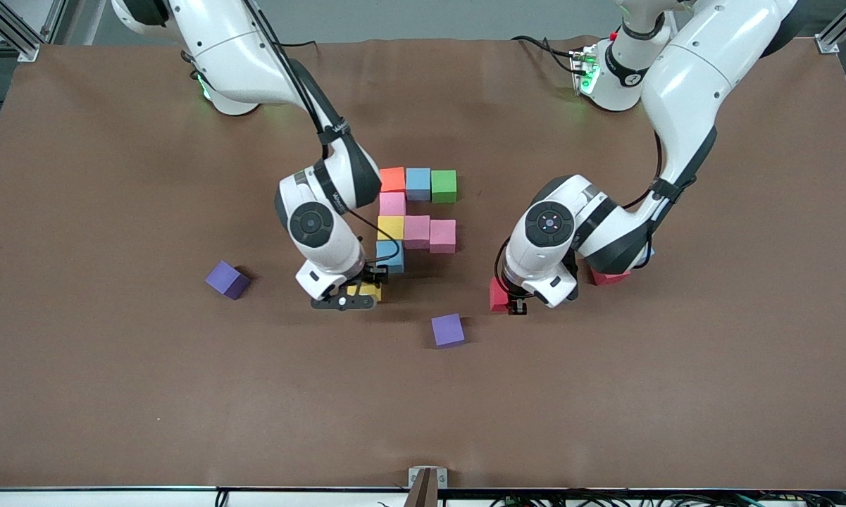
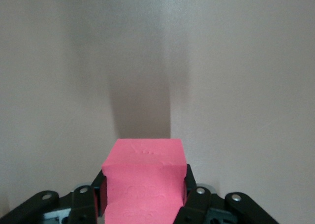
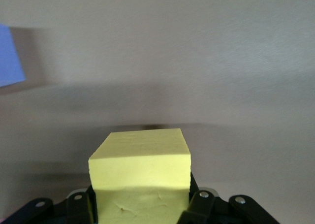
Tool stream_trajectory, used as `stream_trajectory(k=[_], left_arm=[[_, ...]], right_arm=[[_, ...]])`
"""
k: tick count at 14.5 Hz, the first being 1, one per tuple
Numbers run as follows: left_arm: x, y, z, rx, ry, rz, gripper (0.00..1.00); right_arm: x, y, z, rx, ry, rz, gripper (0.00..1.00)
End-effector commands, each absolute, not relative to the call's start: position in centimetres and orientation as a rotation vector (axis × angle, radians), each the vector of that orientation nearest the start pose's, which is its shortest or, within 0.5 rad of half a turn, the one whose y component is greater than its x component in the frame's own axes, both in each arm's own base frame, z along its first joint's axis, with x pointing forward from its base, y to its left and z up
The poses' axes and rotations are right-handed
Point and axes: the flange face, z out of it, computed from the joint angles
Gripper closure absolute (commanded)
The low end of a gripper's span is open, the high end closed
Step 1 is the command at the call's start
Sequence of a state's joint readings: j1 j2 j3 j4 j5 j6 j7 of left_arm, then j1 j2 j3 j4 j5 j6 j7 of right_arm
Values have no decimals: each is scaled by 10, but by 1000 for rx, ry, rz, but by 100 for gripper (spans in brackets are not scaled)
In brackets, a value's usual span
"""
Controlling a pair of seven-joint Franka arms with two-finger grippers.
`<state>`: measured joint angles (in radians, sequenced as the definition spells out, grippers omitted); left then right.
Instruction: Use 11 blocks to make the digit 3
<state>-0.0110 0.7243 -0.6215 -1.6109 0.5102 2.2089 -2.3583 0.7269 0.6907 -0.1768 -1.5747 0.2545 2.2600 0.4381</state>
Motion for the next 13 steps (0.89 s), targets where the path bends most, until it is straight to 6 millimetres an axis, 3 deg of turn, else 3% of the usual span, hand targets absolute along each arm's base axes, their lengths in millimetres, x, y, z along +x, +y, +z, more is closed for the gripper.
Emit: stream_trajectory(k=[1, 5, 9, 13], left_arm=[[605, -345, 266, -2249, -2232, -13, 69], [607, -342, 266, -2244, -2237, -13, 69], [608, -341, 267, -2243, -2240, -19, 69], [609, -340, 267, -2242, -2240, -21, 69]], right_arm=[[590, 406, 241, -3062, 29, 69, 100], [585, 424, 241, -3061, -15, 58, 100], [589, 430, 238, -3061, -9, 58, 100], [586, 438, 224, -3075, -7, 67, 100]])
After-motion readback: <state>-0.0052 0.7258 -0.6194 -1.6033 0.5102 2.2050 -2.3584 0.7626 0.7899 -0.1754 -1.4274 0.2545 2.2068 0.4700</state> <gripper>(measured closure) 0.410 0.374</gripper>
